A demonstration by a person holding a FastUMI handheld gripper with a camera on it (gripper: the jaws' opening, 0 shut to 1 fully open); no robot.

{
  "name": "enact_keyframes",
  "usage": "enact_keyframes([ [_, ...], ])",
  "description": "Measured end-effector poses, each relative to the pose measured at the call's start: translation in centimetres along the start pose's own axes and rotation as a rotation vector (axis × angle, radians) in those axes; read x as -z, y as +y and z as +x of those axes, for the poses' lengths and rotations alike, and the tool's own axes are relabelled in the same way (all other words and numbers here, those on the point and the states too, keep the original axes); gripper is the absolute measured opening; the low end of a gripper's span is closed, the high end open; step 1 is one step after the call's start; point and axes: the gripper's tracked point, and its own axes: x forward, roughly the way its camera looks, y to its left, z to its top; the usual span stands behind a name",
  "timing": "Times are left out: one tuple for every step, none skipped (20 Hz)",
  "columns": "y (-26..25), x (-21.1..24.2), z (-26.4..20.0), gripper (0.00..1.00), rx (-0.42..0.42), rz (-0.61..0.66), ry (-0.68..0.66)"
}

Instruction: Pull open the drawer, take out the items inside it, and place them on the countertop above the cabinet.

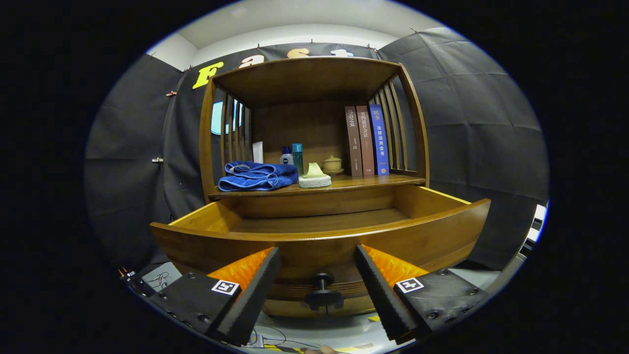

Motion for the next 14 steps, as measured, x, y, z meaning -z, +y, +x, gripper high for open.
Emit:
enact_keyframes([
  [0.0,0.0,0.4,1.0,0.0,-0.001,0.001],
  [0.0,-0.1,1.0,1.0,-0.001,0.003,0.003],
  [0.1,-0.4,1.6,1.0,-0.002,0.006,0.001],
  [0.1,-0.7,2.4,1.0,-0.003,0.007,-0.005],
  [0.1,-1.2,3.1,1.0,-0.004,0.003,-0.015],
  [0.1,-1.4,4.1,1.0,-0.004,-0.002,-0.015],
  [0.2,-1.4,4.6,0.99,-0.007,0.0,-0.011],
  [0.2,-1.4,5.6,1.0,-0.008,0.003,-0.006],
  [0.1,-1.6,6.6,1.0,-0.011,0.006,-0.004],
  [0.1,-1.7,7.5,1.0,-0.012,0.008,0.001],
  [0.1,-1.8,8.5,1.0,-0.013,0.007,0.004],
  [0.1,-1.8,9.5,1.0,-0.014,0.005,0.008],
  [0.1,-1.9,10.6,1.0,-0.014,0.004,0.012],
  [0.2,-2.0,11.5,1.0,-0.014,0.005,0.015],
])
